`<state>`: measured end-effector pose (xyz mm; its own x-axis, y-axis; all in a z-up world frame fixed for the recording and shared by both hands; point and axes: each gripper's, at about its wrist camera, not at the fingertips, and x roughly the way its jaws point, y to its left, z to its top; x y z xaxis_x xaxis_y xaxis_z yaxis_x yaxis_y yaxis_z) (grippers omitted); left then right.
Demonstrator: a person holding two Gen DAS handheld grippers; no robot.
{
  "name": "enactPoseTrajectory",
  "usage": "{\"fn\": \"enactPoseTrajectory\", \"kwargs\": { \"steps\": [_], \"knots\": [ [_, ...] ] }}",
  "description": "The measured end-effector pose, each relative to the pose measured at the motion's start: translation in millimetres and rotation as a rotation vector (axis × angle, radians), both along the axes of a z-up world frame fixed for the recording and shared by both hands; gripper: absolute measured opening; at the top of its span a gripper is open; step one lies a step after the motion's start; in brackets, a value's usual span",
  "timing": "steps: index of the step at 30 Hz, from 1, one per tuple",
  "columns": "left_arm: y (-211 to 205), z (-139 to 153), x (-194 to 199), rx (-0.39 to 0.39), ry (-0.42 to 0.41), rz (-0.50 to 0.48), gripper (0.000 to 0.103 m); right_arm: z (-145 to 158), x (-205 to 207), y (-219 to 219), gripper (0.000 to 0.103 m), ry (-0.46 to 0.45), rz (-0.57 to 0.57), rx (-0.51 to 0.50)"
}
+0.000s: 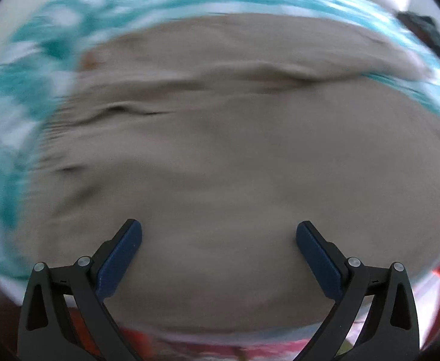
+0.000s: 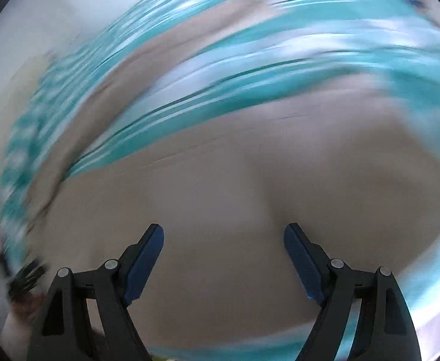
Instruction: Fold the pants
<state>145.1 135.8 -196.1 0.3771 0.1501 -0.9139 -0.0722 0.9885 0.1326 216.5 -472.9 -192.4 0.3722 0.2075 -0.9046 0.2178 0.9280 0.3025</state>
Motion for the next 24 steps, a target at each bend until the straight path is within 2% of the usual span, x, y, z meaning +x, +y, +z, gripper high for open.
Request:
{"fn": "enactPoseTrajectory", "kwargs": {
  "steps": [2, 3, 6, 8, 11, 15, 18, 24],
  "knots": [
    [24, 0, -5, 0.043, -0.005, 0.062, 0.103, 5, -13, -26, 0.080, -0.023, -0.048, -0.015],
    [34, 1, -9, 0.026, -0.010, 0.092, 0.103, 7, -16, -31, 0.079, -0.034, -0.058, -0.004],
    [61, 7, -18, -0.070, -0.024, 0.214, 0.102, 23, -17, -17, 0.081, -0.049, -0.080, -0.082],
    [68, 6, -23, -0.092, -0.041, 0.249, 0.102, 38, -18, 3, 0.081, -0.104, -0.032, -0.077],
    [70, 2, -22, -0.063, -0.023, 0.258, 0.102, 55, -21, 50, 0.082, -0.177, 0.095, -0.016],
    [56, 8, -18, 0.005, -0.032, 0.231, 0.102, 42, -18, 102, 0.082, -0.155, 0.209, 0.002],
    [50, 14, -11, 0.066, -0.026, 0.209, 0.102, 18, -17, 118, 0.082, -0.107, 0.221, 0.030],
    [46, 14, -12, 0.083, -0.013, 0.204, 0.102, 0, -27, 116, 0.082, -0.074, 0.196, 0.055]
  ]
}}
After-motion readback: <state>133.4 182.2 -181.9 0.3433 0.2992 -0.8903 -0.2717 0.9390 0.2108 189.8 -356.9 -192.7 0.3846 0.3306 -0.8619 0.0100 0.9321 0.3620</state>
